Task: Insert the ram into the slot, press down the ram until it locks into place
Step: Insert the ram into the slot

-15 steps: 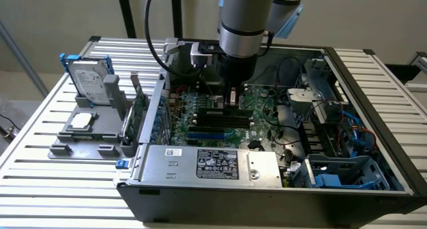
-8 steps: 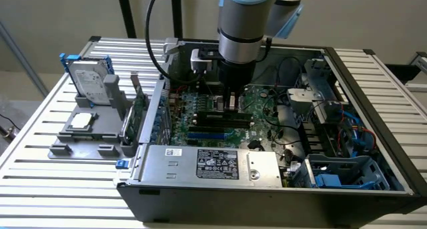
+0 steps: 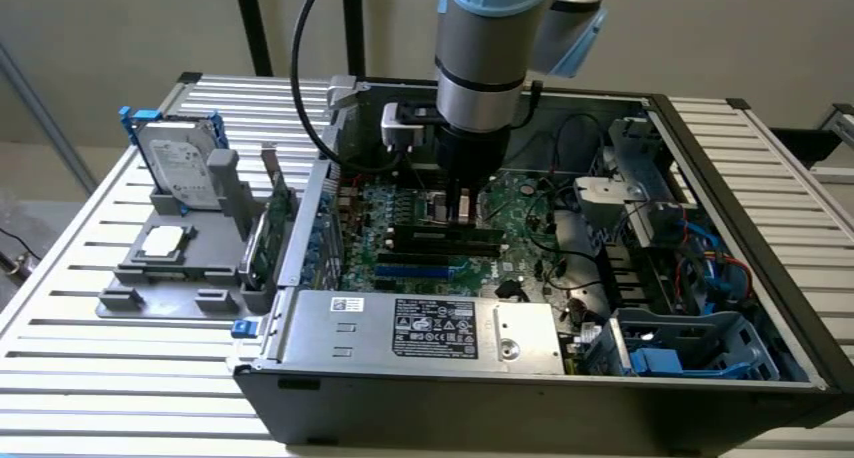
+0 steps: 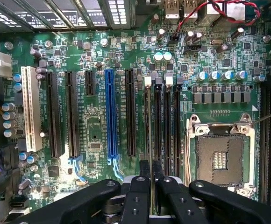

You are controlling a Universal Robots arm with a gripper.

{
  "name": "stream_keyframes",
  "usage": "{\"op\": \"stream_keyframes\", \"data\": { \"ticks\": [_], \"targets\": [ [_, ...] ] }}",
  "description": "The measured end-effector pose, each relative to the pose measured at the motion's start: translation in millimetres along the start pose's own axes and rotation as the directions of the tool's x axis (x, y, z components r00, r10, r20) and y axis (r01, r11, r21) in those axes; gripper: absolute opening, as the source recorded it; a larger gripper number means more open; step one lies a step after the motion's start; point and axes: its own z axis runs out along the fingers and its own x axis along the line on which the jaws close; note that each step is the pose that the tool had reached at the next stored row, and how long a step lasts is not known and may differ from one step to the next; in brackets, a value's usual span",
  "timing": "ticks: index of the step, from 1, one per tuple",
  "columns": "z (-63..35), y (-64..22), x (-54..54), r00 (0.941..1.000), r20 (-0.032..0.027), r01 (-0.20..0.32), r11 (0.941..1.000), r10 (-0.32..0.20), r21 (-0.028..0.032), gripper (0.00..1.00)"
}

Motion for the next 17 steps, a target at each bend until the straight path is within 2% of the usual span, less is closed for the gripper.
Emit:
{"op": "stream_keyframes", "data": {
  "ticks": [3,7,17],
  "targets": [
    [1.4,0.2,0.0,1.0000,-0.0014,-0.001,1.0000,0.001,0.0001,0.14],
    [3.9,0.6,0.0,1.0000,-0.0070,-0.002,1.0000,0.002,0.0003,0.14],
    [4.5,1.0,-2.2,0.9999,-0.0072,-0.009,1.0000,0.009,0.0004,0.14]
  ]
}}
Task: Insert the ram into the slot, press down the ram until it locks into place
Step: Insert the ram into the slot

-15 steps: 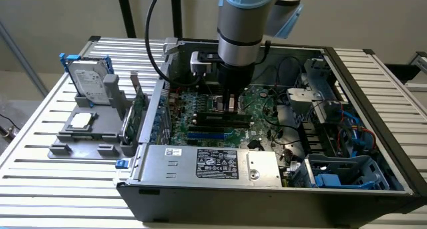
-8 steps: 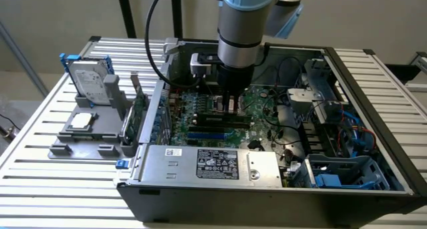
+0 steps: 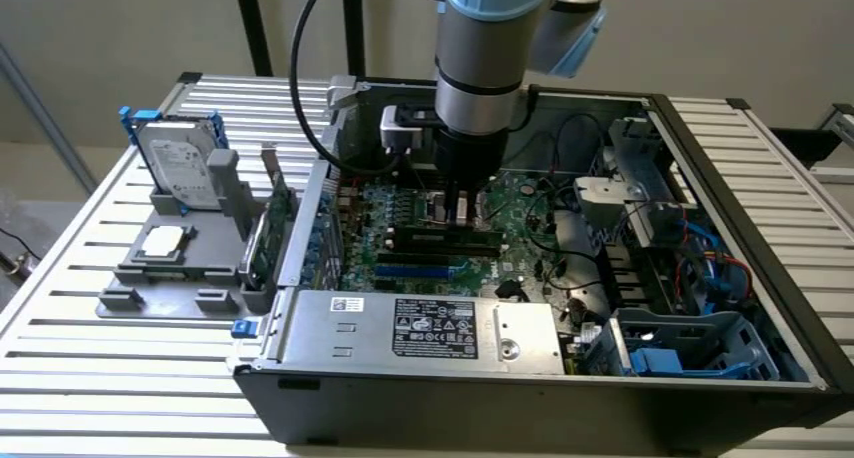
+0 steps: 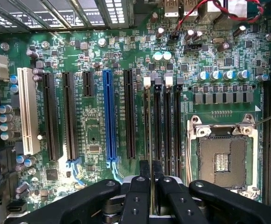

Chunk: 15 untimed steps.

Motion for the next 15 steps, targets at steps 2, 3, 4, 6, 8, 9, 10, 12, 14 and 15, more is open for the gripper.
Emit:
{"op": "stream_keyframes", "data": {
  "ticks": [2,3,4,6,8,9,10,12,14,15],
  "targets": [
    [0.6,0.3,-0.6,1.0000,0.0002,-0.001,1.0000,0.001,0.0001,0.14],
    [0.9,0.4,-0.9,1.0000,0.0001,-0.001,1.0000,0.001,0.0000,0.14],
    [1.3,0.4,-1.1,1.0000,-0.0001,-0.001,1.0000,0.001,0.0000,0.14],
    [2.2,0.4,-1.5,1.0000,-0.0006,-0.001,1.0000,0.001,0.0000,0.14],
    [2.9,0.4,-1.6,1.0000,-0.0012,-0.001,1.0000,0.001,0.0001,0.14],
    [3.1,0.4,-1.5,1.0000,-0.0016,-0.001,1.0000,0.001,0.0001,0.14],
    [3.5,0.4,-1.5,1.0000,-0.0019,-0.001,1.0000,0.001,0.0001,0.14],
    [4.0,0.4,-1.5,1.0000,-0.0025,-0.001,1.0000,0.001,0.0001,0.14],
    [4.7,0.4,-1.6,1.0000,-0.0028,-0.001,1.0000,0.001,0.0003,0.14],
    [5.0,0.4,-1.7,1.0000,-0.0029,-0.001,1.0000,0.001,0.0003,0.14]
  ]
}}
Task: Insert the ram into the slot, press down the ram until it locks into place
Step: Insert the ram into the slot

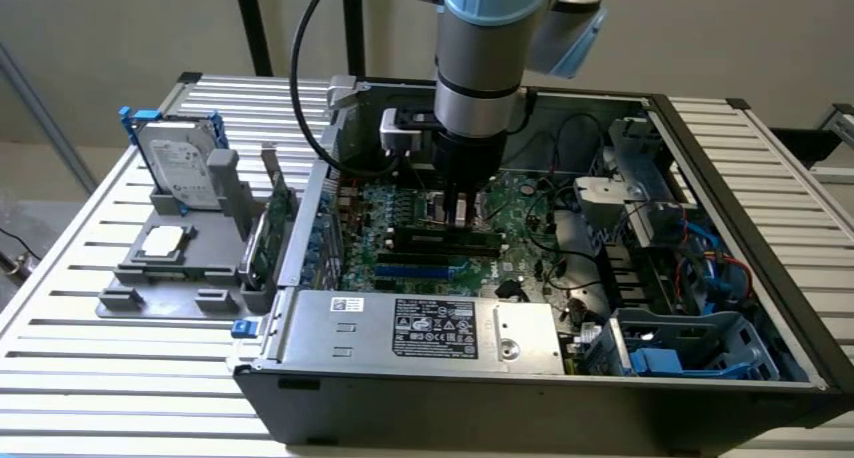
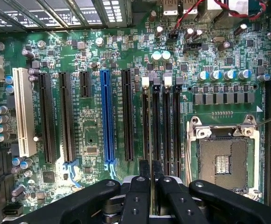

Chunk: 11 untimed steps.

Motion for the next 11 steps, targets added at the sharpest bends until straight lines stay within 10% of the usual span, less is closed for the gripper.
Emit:
{"op": "stream_keyframes", "data": {
  "ticks": [11],
  "targets": [
    [0.8,0.1,-0.9,1.0000,-0.0067,0.000,1.0000,0.000,0.0015,0.14]
  ]
}}
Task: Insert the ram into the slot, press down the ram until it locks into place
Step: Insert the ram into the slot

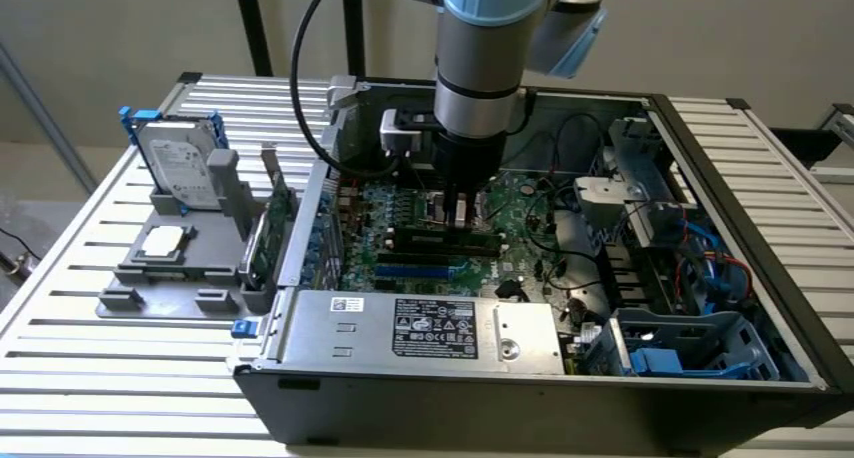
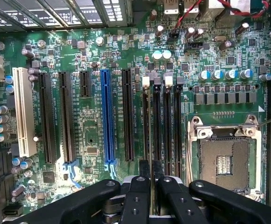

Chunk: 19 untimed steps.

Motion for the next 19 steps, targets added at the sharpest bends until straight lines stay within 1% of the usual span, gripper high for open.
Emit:
{"op": "stream_keyframes", "data": {
  "ticks": [6,12,14,19],
  "targets": [
    [-0.2,0.3,-0.4,1.0000,-0.0016,0.000,1.0000,0.000,0.0010,0.14],
    [0.2,0.6,-0.4,1.0000,-0.0090,0.001,1.0000,-0.001,0.0034,0.14],
    [0.7,0.8,-0.4,1.0000,-0.0093,0.001,1.0000,-0.001,0.0046,0.14],
    [3.2,2.4,-0.3,1.0000,-0.0091,0.001,1.0000,-0.001,0.0096,0.14]
  ]
}}
